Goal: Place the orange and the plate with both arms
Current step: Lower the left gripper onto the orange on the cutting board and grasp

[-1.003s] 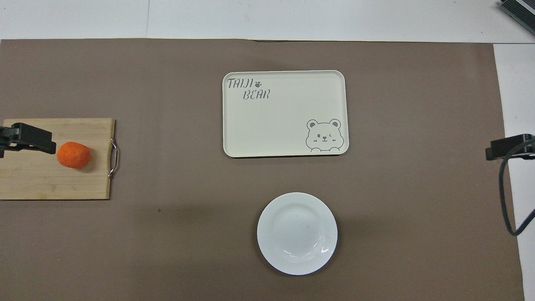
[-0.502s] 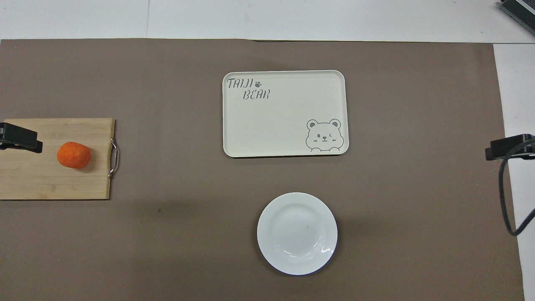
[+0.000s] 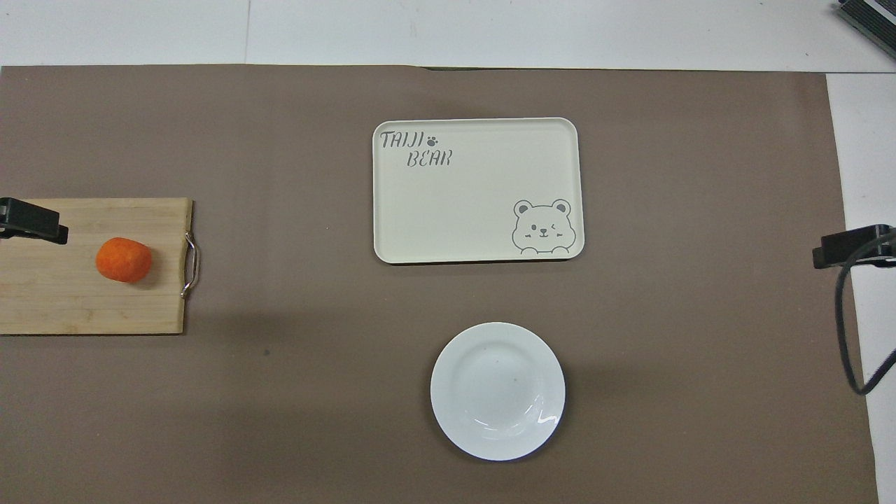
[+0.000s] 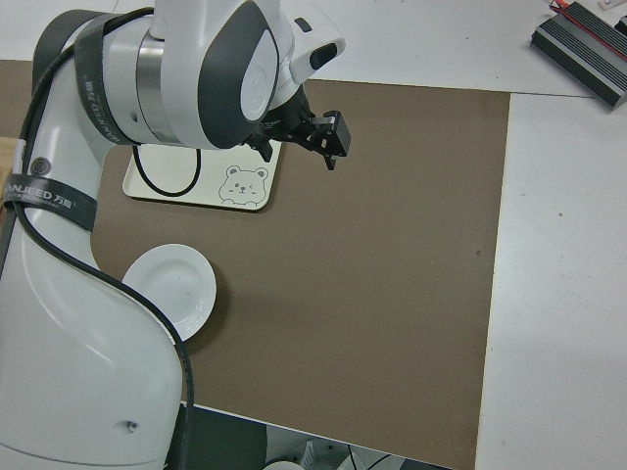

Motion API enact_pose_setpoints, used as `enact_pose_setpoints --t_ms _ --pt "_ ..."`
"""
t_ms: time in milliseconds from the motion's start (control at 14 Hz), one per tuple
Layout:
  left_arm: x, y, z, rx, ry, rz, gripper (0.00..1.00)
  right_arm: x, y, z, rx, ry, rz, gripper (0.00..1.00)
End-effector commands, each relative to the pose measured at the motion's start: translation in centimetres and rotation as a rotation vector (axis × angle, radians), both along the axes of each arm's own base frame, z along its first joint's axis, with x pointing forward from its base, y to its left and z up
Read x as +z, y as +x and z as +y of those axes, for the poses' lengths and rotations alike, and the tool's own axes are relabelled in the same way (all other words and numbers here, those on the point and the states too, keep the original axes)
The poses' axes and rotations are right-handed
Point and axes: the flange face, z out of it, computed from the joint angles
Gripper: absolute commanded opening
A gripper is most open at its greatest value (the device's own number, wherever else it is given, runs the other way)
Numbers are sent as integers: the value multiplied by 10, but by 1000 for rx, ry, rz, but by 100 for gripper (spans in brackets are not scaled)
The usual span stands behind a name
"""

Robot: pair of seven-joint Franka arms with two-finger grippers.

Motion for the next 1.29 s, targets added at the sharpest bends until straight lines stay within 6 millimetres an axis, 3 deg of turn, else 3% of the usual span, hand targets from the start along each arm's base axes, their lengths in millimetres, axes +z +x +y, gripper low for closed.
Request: enact_pose_setpoints --t_ms 0,143,287,717,932,1218 --pt "-14 -2 3 -10 -6 -22 100 0 -6 1 -24 2 4 100" --pt "-21 1 4 -19 -6 -21 100 0 -6 1 -24 2 4 100" --pt "-42 7 19 -25 -6 -20 100 0 -6 1 -24 2 4 100" --pt "-91 12 21 -48 -6 -16 100 0 -6 1 -24 2 4 100" --pt "-131 20 39 -57 -11 3 100 0 -6 1 -24 2 4 100" --pt "-165 15 37 -71 -8 -19 100 -1 -6 1 -24 2 6 100"
